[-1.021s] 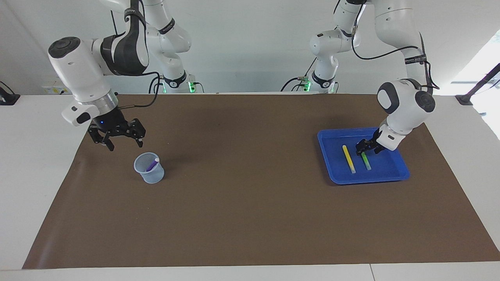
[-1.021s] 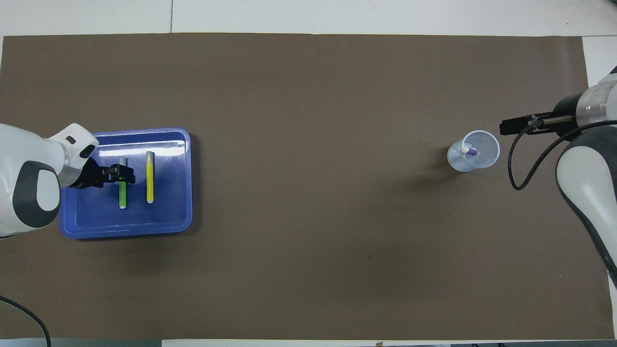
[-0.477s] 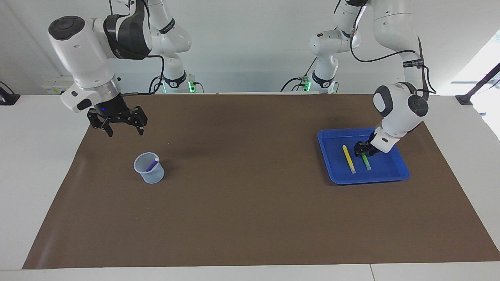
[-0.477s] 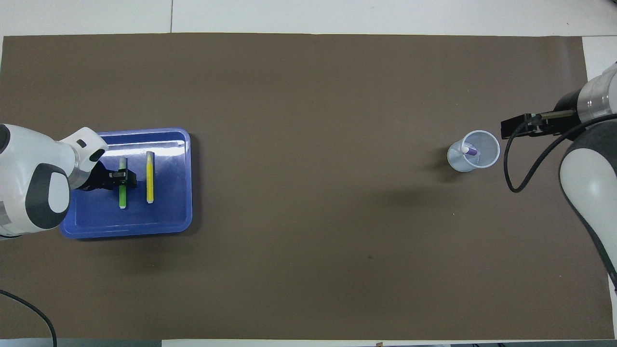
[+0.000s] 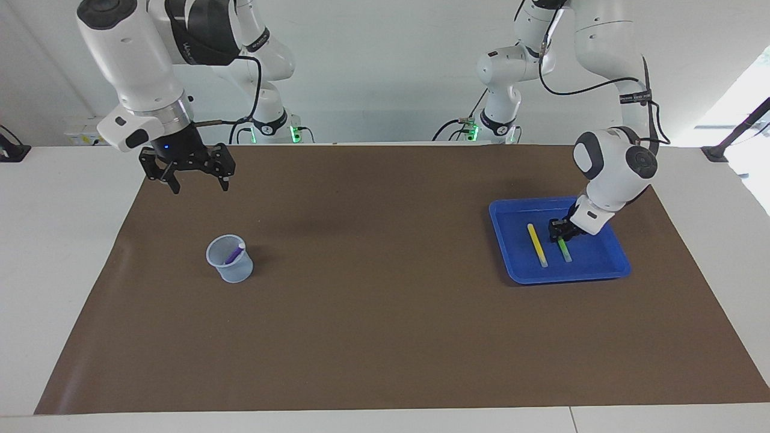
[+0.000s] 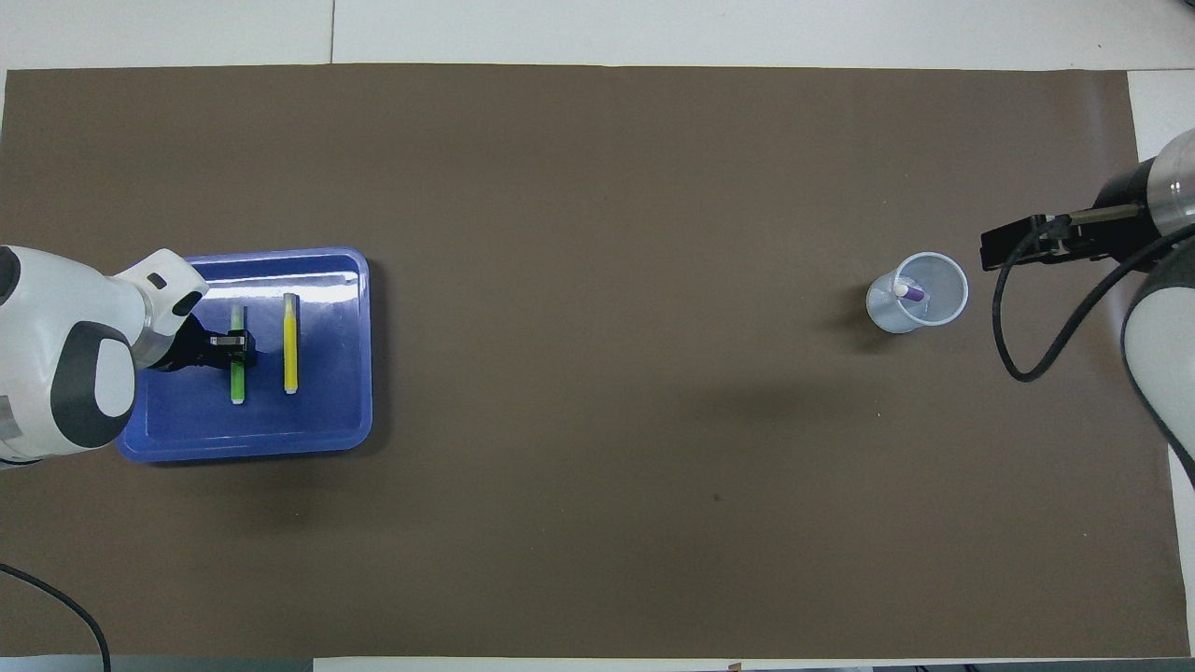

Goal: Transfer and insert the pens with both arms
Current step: 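Grasp and lift the green pen with the left gripper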

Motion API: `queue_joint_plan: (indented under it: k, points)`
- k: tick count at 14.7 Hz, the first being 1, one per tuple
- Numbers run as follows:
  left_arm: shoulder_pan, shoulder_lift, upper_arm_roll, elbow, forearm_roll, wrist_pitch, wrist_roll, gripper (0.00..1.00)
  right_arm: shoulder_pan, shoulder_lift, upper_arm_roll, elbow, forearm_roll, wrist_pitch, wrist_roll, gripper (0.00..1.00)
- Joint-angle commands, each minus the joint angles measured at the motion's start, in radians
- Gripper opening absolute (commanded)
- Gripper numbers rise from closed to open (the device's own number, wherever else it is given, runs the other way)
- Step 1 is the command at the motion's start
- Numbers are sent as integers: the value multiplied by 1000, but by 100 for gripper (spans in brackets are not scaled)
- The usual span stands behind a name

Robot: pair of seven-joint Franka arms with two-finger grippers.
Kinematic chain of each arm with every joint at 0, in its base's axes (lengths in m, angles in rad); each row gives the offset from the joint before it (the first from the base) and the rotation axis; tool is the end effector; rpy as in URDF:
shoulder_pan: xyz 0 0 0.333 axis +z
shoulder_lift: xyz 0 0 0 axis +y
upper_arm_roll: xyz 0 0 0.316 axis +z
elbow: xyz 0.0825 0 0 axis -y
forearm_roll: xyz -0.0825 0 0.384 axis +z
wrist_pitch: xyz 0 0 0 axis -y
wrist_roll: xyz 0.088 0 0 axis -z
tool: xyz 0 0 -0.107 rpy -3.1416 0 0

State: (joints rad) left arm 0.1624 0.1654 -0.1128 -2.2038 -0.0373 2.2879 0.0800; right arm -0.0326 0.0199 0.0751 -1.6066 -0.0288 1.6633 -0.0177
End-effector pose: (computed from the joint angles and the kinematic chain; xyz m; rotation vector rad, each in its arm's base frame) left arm 0.5389 0.0261 0.3004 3.0885 -0.0061 -0.1195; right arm 0.5683 0.0209 0.6047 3.1128 0.0970 0.0579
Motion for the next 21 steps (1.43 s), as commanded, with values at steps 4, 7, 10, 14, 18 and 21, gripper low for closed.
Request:
queue_joint_plan:
  k: [4,7,10,14,18,21]
  points:
    - [-7,0,4,-25,13,71,4,42,-1,-20,-1,50,-22,-105,16,100]
    - [-7,0,4,-25,26,74,6,41,31,-31,-32,48,-20,-115,16,100]
    - [-7,0,4,-27,30,71,6,5,80,-32,-98,47,-11,-125,13,100]
    - [-4,0,4,-19,30,56,4,0,80,-38,-97,37,-6,-129,13,100]
    - [2,-3,2,56,28,-62,-6,0,80,-50,-86,37,-5,-143,13,100]
    - [3,-15,-2,203,17,-285,-70,0,79,-54,-75,36,-5,-151,13,100]
